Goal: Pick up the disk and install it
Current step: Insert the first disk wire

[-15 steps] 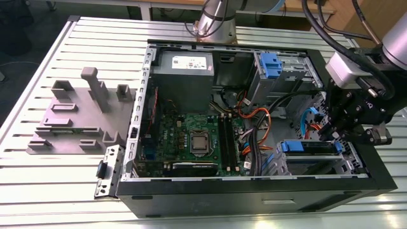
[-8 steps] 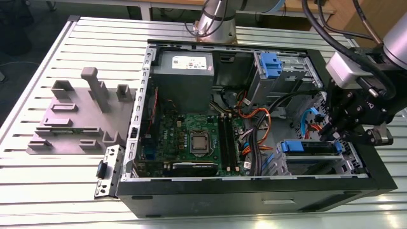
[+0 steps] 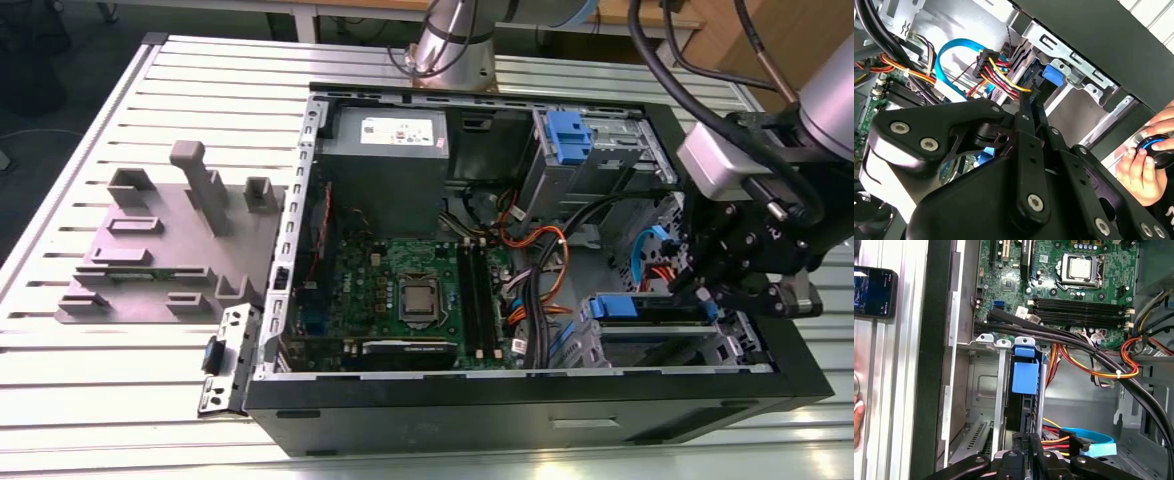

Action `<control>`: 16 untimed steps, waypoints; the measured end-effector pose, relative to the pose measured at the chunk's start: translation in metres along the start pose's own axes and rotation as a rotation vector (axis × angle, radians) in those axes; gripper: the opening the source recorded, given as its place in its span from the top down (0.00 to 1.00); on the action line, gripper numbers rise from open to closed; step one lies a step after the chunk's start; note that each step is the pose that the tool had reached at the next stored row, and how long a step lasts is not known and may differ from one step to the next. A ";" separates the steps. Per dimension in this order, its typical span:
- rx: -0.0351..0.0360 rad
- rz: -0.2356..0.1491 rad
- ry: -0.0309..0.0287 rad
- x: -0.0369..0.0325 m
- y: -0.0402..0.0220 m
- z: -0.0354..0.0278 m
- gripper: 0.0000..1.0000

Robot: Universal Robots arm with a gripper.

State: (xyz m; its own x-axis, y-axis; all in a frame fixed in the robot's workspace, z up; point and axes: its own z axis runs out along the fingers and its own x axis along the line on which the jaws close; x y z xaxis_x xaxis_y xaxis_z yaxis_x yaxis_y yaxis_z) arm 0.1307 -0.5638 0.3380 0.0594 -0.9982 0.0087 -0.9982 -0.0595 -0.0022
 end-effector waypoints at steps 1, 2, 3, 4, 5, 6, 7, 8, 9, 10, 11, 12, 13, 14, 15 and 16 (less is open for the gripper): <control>0.0022 0.002 0.0001 0.0000 0.0003 0.0005 0.83; 0.0034 0.005 0.0002 -0.0001 0.0003 0.0010 0.83; 0.0044 0.009 0.0002 -0.0004 0.0003 0.0014 0.83; 0.0050 0.013 0.0003 -0.0009 0.0003 0.0017 0.83; 0.0052 0.015 0.0001 -0.0012 0.0003 0.0020 0.83; 0.0056 0.015 0.0001 -0.0015 0.0004 0.0021 0.83; 0.0061 0.017 0.0003 -0.0017 0.0010 0.0022 0.83; 0.0065 0.020 0.0001 -0.0018 0.0014 0.0025 0.83; 0.0069 0.023 0.0002 -0.0018 0.0016 0.0026 0.83; 0.0071 0.028 0.0004 -0.0018 0.0017 0.0027 0.83; 0.0072 0.031 0.0005 -0.0018 0.0017 0.0028 0.83; 0.0072 0.035 0.0006 -0.0019 0.0017 0.0029 0.83; 0.0072 0.039 0.0007 -0.0019 0.0018 0.0030 0.83; 0.0072 0.041 0.0008 -0.0019 0.0018 0.0031 0.83; 0.0072 0.041 0.0008 -0.0019 0.0018 0.0033 0.83; 0.0072 0.042 0.0008 -0.0019 0.0018 0.0036 0.83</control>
State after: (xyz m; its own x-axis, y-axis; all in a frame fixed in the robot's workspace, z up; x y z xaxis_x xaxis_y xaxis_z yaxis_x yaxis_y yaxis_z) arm 0.1289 -0.5621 0.3344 0.0178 -0.9998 0.0092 -0.9998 -0.0179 -0.0098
